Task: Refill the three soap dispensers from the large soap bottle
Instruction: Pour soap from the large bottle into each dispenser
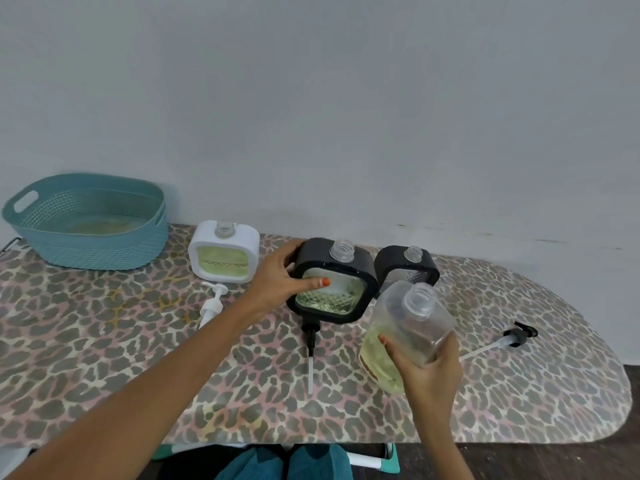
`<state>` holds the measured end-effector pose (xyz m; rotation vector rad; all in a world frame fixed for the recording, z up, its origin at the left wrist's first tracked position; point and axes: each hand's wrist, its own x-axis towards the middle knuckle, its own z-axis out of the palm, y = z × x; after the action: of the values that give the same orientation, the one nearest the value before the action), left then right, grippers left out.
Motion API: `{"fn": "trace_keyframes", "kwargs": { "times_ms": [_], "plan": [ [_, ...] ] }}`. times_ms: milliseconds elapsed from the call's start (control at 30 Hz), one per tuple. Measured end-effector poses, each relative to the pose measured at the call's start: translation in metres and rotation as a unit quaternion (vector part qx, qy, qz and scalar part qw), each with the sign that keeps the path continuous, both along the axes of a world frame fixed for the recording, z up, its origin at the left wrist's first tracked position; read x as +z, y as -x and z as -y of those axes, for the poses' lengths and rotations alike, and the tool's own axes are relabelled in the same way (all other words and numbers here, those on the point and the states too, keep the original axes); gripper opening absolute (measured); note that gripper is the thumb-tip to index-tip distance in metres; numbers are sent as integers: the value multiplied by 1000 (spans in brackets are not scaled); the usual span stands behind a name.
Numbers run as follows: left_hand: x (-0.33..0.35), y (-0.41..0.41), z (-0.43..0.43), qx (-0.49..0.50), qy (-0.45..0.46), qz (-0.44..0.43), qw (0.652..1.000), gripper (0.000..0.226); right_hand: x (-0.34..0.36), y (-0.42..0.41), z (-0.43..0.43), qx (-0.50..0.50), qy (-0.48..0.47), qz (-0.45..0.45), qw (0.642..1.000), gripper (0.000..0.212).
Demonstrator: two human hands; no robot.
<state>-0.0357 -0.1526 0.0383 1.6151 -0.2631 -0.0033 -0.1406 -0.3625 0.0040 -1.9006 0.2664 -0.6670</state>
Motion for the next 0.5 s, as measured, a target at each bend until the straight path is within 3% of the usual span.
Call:
{"fn": "trace_keyframes", "kwargs": {
  "times_ms": [300, 500],
  "plan": [
    [-24, -52, 10, 15, 18, -45, 999, 56, -7, -2, 10, 30, -102, 0, 994, 66],
    [-41, -61, 13, 31, 29, -76, 996, 54, -17, -3, 15, 35, -89, 3, 995, 72]
  ]
}}
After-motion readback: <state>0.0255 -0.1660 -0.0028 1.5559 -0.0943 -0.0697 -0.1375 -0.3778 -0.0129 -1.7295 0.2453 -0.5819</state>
